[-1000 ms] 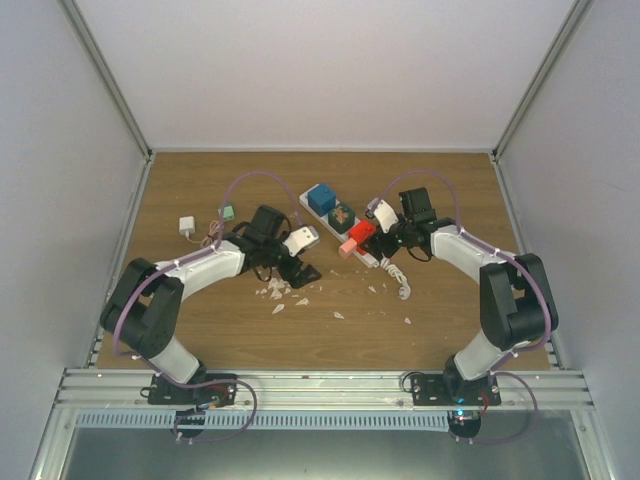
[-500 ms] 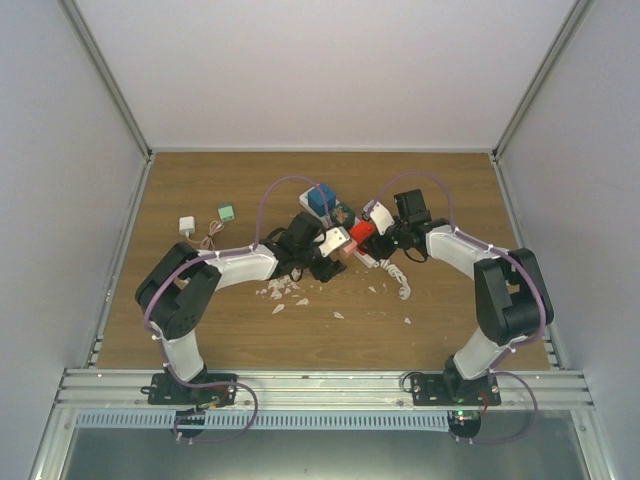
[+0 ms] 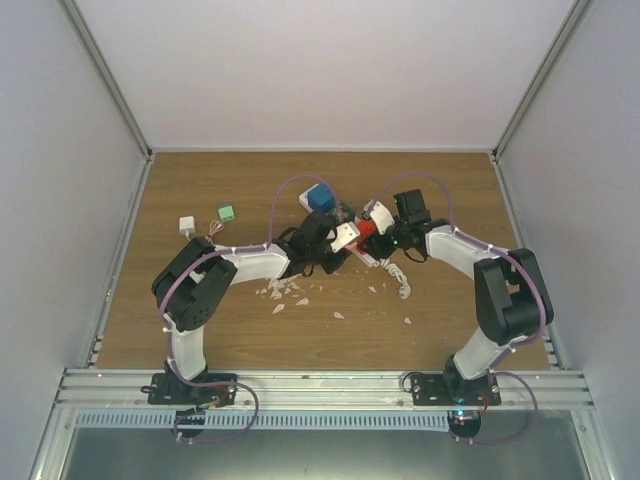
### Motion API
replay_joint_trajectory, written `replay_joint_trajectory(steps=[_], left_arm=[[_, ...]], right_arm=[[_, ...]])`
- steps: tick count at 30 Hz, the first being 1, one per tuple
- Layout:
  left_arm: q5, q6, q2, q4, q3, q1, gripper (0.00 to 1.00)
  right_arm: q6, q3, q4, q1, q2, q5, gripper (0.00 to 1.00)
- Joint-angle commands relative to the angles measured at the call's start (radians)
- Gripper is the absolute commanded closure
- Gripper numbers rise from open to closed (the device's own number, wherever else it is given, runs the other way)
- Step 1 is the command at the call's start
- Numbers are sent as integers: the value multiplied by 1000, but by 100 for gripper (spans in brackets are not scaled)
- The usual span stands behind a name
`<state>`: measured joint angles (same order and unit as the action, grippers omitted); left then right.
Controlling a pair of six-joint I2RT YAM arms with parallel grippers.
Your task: Pull the plug off the socket
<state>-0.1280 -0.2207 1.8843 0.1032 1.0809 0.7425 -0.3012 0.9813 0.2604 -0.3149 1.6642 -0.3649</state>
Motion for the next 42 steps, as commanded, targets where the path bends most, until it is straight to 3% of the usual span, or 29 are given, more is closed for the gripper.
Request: replay_joint_trajectory(steps=[1,5,17,29,34,42], left_arm=[[5,-15,-15,54,-32,12,76],[2,-7,-61,55,-96,12,86],[-21,-14,-182,50,-258,50,85],[-47,-49,-293,-5,-318,51,86],[-93,-79,-397,-141,-283,-57,89],[-109,-213,-480,-265,-267,-358,96]], right_arm=[[13,-15,-78,-9,13,71,67],[25,-22,-89,-9,12,107,75],[43,-39,-122,2,11,207,86],[24,-43,-127,1,17,202,88],[16,-40,-112,1,13,148,87],[8,-33,-95,2,8,109,85]])
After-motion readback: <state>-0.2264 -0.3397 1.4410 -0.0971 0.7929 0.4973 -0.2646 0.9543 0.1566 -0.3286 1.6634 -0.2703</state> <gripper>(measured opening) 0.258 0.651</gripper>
